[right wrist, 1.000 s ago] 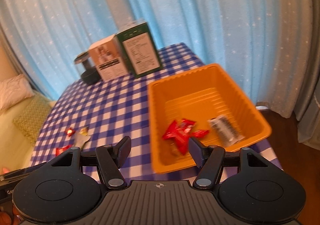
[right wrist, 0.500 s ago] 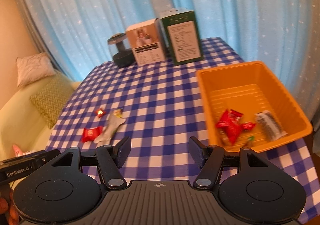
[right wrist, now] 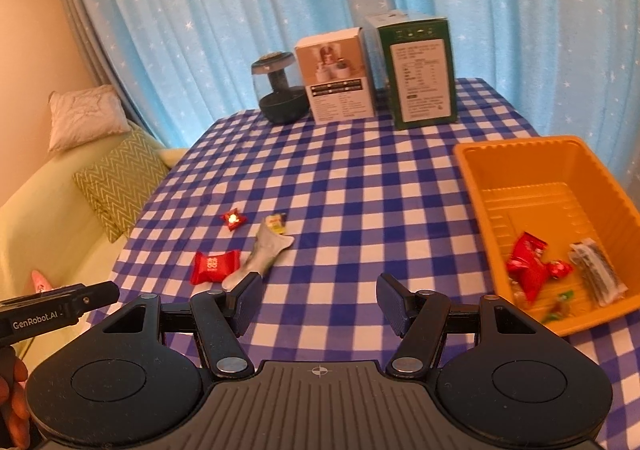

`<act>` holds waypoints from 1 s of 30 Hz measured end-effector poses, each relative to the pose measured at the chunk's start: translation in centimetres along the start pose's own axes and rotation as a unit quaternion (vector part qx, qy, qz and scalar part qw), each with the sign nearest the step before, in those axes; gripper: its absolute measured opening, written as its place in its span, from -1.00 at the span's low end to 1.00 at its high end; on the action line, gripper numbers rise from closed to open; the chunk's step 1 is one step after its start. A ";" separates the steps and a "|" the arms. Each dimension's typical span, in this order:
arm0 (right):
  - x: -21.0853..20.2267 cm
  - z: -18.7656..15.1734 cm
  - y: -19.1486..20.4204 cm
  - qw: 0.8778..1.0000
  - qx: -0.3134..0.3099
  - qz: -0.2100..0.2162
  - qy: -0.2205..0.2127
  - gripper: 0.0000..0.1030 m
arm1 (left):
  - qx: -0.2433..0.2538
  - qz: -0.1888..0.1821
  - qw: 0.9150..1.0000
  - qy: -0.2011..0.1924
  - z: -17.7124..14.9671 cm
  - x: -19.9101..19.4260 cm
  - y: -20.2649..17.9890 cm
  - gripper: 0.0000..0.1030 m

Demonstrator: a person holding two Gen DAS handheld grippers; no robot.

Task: Organize snacks
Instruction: 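Move both tools back over the remaining snacks on the cloth, then grasp the red square packet with the left tool while the right tool grasps the green-edged bag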

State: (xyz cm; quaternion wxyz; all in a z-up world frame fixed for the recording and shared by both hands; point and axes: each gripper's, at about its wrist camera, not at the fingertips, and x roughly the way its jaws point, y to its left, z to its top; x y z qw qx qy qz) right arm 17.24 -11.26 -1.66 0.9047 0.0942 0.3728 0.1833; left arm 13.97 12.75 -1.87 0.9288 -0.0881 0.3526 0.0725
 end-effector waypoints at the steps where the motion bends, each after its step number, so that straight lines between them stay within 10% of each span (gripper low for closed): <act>1: 0.5 0.1 0.3 1.000 -0.003 0.001 0.001 0.23 | 0.000 0.002 1.000 0.001 0.1 0.3 0.3 0.07; 30: 18.1 0.3 4.2 0.998 0.011 0.031 0.060 -0.09 | 0.028 -0.016 0.999 0.042 0.7 13.5 3.7 0.10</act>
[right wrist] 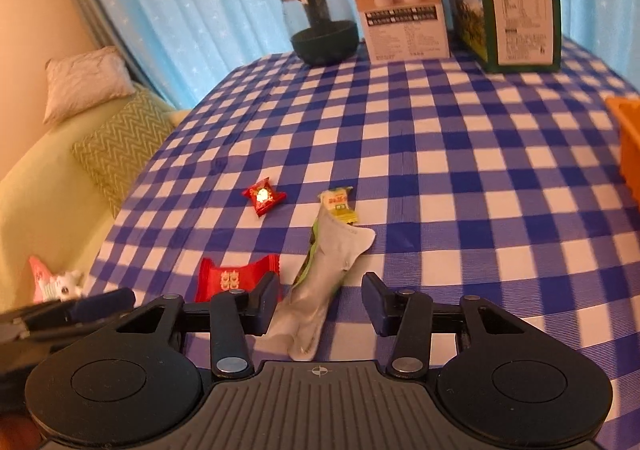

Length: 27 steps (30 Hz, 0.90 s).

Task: Organize snacks
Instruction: 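Grasp the red square packet with the left tool while the right tool grasps the green-edged bag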

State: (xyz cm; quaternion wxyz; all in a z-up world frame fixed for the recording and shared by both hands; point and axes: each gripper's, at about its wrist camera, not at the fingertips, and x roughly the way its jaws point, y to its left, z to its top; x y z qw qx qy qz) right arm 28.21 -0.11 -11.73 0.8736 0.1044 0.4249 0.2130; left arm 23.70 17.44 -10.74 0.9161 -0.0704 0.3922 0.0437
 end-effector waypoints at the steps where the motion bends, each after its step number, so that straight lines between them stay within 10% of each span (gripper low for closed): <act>1: 0.4 0.1 0.1 1.000 0.001 0.000 0.002 -0.11 | 0.000 0.002 1.000 0.000 0.1 0.2 0.1 0.10; 27: 1.9 -0.2 -1.2 0.996 -0.081 -0.036 0.018 -0.51 | -0.014 -0.020 1.000 0.014 0.3 1.7 -0.2 0.13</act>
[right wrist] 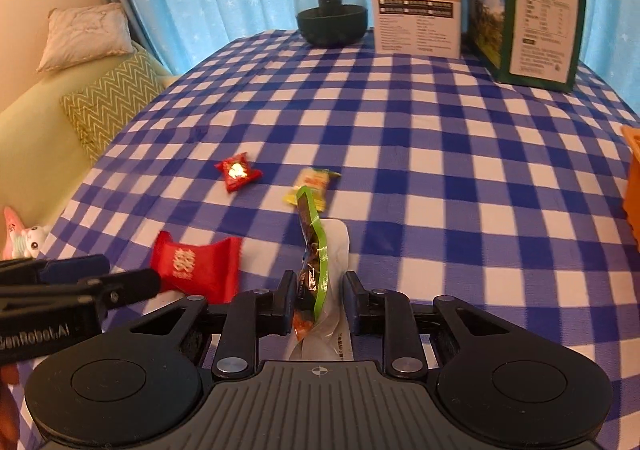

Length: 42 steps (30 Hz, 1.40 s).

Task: Organize snacks
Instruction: 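Grasp the red square packet with the left tool while the right tool grasps the green-edged bag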

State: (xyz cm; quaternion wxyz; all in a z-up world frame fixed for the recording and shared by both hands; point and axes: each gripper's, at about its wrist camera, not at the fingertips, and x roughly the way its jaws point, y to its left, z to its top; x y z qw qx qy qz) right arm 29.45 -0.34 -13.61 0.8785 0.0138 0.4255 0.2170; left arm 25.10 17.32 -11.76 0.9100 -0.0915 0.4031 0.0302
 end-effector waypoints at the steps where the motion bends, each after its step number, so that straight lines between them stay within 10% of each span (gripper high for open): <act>1: -0.1 0.0 -0.1 1.000 -0.007 -0.003 0.000 -0.51 | 0.002 -0.002 1.000 -0.001 0.0 0.1 -0.1 0.13; 16: 0.5 -0.7 1.4 0.995 -0.088 -0.043 -0.007 -0.50 | 0.011 -0.004 1.000 -0.001 0.2 0.7 -0.4 0.13; 27: -1.6 -0.8 -2.0 1.000 -0.003 -0.015 -0.014 -0.54 | 0.013 -0.027 0.999 0.013 0.5 2.8 -1.0 0.11; 42: -5.6 -3.0 -4.0 0.999 0.039 -0.017 -0.020 -0.54 | 0.055 -0.015 0.998 -0.004 -0.5 1.7 -3.8 -0.64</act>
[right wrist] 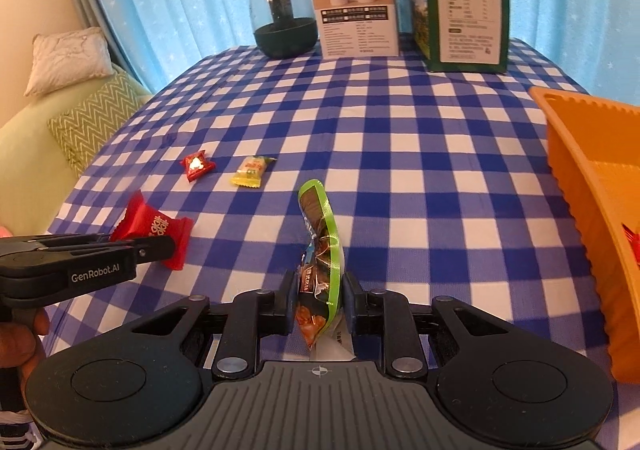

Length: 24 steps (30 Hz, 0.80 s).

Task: Organize snacks
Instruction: 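Grasp the red square packet with the left tool while the right tool grasps the green-edged bag, then carry both packets to the orange tray and open both tools to release them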

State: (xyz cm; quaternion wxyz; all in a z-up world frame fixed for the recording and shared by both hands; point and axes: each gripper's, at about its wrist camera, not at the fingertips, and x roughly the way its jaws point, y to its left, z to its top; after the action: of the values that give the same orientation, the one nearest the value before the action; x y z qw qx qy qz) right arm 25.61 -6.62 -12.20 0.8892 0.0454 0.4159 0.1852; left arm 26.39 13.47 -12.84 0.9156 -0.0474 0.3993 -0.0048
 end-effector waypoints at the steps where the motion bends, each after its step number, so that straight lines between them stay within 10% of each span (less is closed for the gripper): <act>1: -0.3 -0.1 -0.2 1.000 0.001 0.000 0.000 -0.54 | 0.000 0.002 1.000 -0.001 -0.1 -0.2 -0.1 -0.65; 24: -12.0 -3.2 -2.3 0.998 0.033 -0.024 -0.046 -0.54 | -0.002 -0.025 0.999 -0.026 -2.8 -10.4 -9.0 -0.67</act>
State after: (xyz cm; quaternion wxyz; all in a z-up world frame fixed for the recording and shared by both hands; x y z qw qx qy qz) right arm 16.83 -13.36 -6.18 0.9095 0.0733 0.3819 0.1471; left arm 17.52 4.76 -6.28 0.9252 -0.0595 0.3738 -0.0257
